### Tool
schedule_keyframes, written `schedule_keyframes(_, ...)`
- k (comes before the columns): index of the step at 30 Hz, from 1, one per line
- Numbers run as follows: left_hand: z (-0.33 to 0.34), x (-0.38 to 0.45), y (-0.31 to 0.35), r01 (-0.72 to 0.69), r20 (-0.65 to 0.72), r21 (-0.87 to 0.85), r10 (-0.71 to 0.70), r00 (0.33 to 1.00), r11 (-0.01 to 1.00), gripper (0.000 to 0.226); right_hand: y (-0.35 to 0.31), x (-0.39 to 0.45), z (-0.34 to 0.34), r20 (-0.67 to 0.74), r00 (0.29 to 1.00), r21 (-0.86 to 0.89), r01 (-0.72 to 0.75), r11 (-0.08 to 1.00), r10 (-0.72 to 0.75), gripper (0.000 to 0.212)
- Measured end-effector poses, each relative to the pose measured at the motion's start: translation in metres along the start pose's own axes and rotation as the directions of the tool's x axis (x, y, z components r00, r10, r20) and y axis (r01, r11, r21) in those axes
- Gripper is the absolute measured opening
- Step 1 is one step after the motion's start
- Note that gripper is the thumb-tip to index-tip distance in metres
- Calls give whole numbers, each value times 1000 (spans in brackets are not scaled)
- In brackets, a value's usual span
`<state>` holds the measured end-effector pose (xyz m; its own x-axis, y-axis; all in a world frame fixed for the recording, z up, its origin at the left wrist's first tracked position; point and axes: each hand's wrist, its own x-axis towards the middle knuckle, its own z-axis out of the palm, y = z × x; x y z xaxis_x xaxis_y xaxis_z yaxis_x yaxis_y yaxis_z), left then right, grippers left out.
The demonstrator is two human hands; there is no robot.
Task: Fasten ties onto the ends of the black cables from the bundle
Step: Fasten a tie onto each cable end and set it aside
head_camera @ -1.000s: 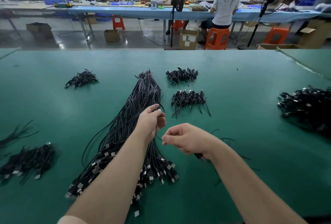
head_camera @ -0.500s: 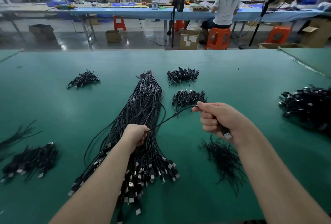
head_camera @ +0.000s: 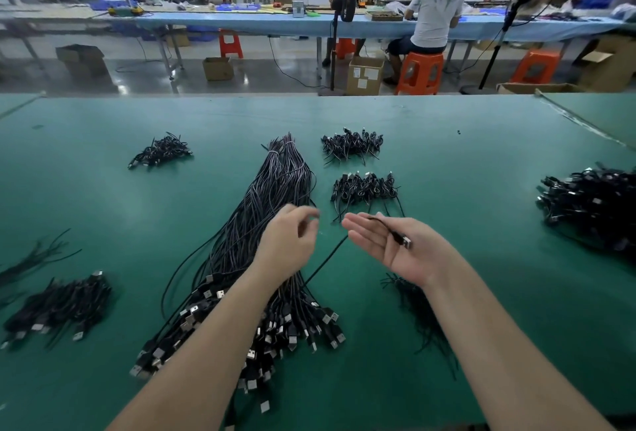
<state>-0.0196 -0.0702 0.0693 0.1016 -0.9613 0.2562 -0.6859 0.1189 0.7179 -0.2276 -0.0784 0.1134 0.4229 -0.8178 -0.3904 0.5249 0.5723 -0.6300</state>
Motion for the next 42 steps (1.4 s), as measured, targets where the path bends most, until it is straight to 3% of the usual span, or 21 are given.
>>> schedule_keyframes(2, -2, 1, 21, -86, 80, -239, 108, 991, 967, 35, 8, 4, 5, -6, 1000, -54, -2, 999, 1, 31)
schedule_keyframes(5, 6, -3, 43, -118, 258, -186, 165, 952, 975, 47, 18, 8, 14, -25, 1000, -196, -13, 980, 8, 33)
schedule_keyframes(10, 15, -3, 53, 55, 152, -297, -9, 988, 953, 21, 30, 9, 21, 31, 999, -357, 44, 933, -35, 23)
schedule_keyframes(13, 13, -1, 52, 159, 158, -421, -100, 982, 893, 29, 32, 10, 18, 55, 997, -416, 67, 907, -48, 20)
schedule_keyframes(15, 8, 1, 52, 249, 179, -637, -175, 968, 729, 34, 34, 10, 14, 47, 997, -583, 76, 809, -60, 19)
schedule_keyframes(17, 2, 5, 49, 306, 250, -845, -181, 951, 439, 38, 36, 10, 9, 61, 992, -775, 116, 621, -110, 21)
schedule_keyframes(18, -2, 7, 48, 319, 285, -900, -154, 946, 298, 40, 38, 11, 6, 88, 988, -799, 145, 584, -125, 24)
schedule_keyframes(20, -6, 6, 46, 344, 334, -933, -101, 937, 106, 41, 40, 11, 5, 152, 985, -713, 167, 680, -83, 28)
schedule_keyframes(22, -8, 6, 44, 365, 363, -931, -73, 929, 21, 41, 40, 10, 3, 246, 969, -569, 119, 814, 30, 32)
schedule_keyframes(24, -11, 6, 41, 382, 383, -924, -53, 922, -23, 43, 40, 10, -3, 320, 939, -513, 60, 856, 126, 38)
schedule_keyframes(26, -17, 3, 36, 412, 412, -911, 9, 911, -2, 44, 41, 10, -12, 341, 930, -486, 48, 873, 139, 37)
schedule_keyframes(28, -22, -3, 32, 461, 469, -883, 138, 872, 87, 44, 40, 10, -19, 309, 943, -424, 19, 906, 125, 31)
schedule_keyframes(31, -23, -16, 25, 517, 605, -789, 272, 749, 331, 41, 38, 14, -22, 165, 974, -450, -66, 891, 156, 22)
schedule_keyframes(34, -20, -26, 22, 528, 731, -610, 162, 662, 591, 42, 38, 24, -20, 12, 983, -541, -147, 828, 182, 41)
schedule_keyframes(37, -9, -33, 20, 530, 713, -481, -40, 700, 698, 36, 39, 29, -10, -31, 993, -689, -106, 717, 117, 34)
schedule_keyframes(40, 6, -40, 21, 457, 589, -355, -185, 787, 815, 33, 38, 32, 2, -60, 997, -919, -33, 394, -57, 29)
schedule_keyframes(42, 15, -43, 18, 420, 468, -331, -240, 851, 845, 28, 36, 31, 8, -21, 988, -970, 17, 244, -154, 37)
